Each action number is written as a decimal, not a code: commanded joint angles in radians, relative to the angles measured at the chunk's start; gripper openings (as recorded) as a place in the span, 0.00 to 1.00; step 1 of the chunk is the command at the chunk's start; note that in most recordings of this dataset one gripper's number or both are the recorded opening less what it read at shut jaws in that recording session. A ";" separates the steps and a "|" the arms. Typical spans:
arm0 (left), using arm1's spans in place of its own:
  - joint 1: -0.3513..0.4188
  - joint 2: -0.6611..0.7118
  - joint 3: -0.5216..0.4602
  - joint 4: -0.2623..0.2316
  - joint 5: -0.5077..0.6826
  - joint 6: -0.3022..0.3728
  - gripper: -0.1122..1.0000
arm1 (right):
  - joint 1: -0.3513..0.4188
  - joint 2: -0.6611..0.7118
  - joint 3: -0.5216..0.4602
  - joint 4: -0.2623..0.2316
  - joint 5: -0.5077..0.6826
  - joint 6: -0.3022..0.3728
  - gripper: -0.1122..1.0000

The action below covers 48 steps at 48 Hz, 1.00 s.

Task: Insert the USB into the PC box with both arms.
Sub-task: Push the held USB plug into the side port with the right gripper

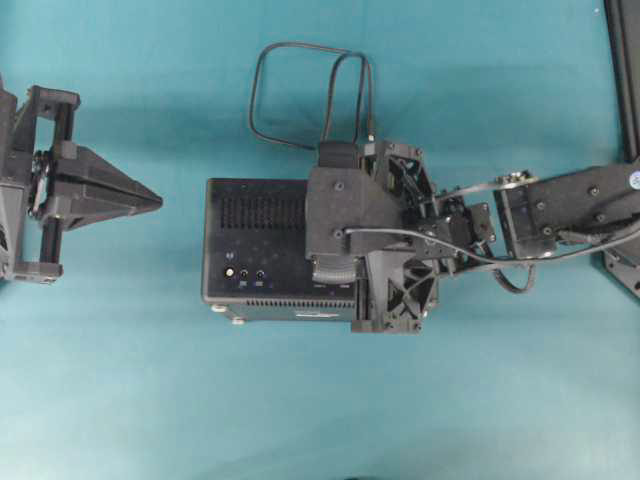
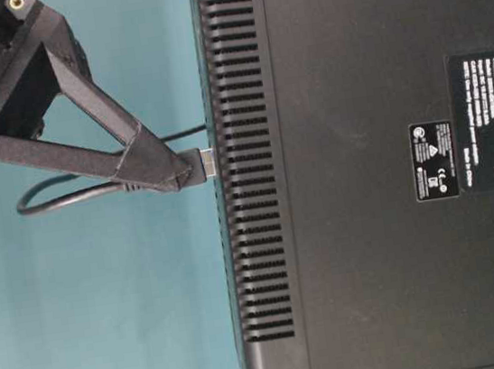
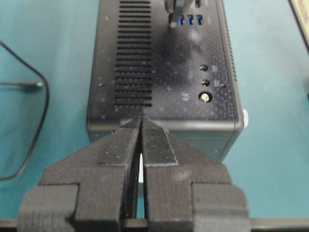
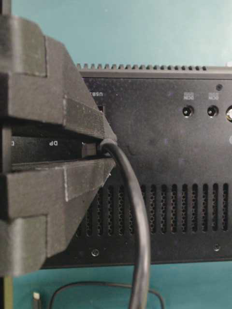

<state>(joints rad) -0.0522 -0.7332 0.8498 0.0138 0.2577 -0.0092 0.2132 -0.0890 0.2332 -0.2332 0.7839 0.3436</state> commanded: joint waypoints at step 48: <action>-0.003 -0.031 -0.017 0.002 -0.009 -0.097 0.10 | 0.017 -0.048 -0.067 -0.164 0.046 0.012 0.61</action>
<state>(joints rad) -0.0522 -0.7609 0.8529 0.0138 0.2577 -0.1043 0.2255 -0.1012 0.1933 -0.3866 0.8299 0.3436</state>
